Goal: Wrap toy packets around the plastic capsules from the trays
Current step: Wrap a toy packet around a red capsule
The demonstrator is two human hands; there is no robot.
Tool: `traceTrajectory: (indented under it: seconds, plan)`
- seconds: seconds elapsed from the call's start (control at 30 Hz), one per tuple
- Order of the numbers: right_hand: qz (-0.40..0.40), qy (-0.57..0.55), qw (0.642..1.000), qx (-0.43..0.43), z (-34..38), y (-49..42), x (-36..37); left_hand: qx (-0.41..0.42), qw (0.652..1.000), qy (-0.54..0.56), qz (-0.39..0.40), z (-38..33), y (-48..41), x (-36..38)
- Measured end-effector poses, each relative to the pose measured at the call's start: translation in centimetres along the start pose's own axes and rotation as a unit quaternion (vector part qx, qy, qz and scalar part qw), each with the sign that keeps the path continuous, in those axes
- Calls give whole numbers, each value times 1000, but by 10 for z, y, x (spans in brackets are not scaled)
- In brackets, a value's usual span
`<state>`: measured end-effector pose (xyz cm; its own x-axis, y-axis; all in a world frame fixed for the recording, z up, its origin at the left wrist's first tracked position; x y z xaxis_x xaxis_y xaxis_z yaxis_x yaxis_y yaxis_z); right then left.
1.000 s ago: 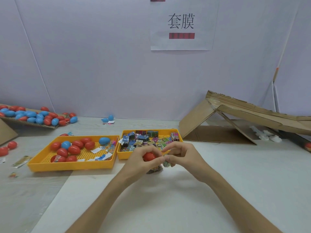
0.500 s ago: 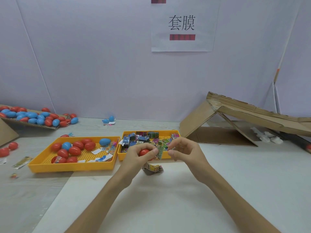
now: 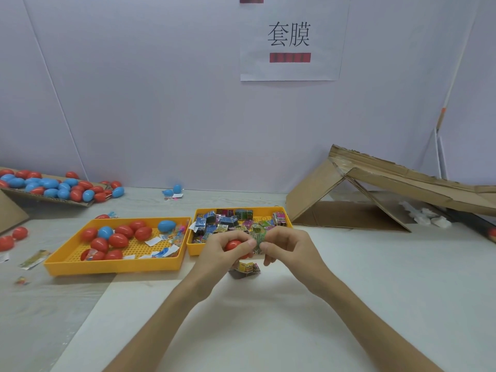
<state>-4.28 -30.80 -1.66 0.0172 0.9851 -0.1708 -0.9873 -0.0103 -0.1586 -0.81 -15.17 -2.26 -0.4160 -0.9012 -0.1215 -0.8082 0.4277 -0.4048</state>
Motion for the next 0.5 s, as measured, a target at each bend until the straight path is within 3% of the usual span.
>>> traceTrajectory:
  seconds: [0.17, 0.33, 0.5]
  plan:
    - [-14, 1, 1000, 1, -3, -2, -2, 24, 1000, -3, -16, -3, 0, -3]
    - [-29, 70, 997, -15, -3, 0, 2, 56, 994, -94, 19, 0, -1, -1]
    - [-78, 95, 991, -52, 4, 6, 3, 45, 996, -76, 11, -1, -1, -2]
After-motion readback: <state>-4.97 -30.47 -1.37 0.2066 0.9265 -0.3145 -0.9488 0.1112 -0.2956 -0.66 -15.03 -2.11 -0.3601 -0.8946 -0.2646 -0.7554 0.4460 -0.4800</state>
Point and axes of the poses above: each hand's wrist, its own y-axis away from the middle knuckle, its own x-axis out of the palm, z = x × y, the point moved 6 cm from there along -y, towards the middle knuckle, and after that the axes turned 13 degrees about x, right-handed, at the moved point
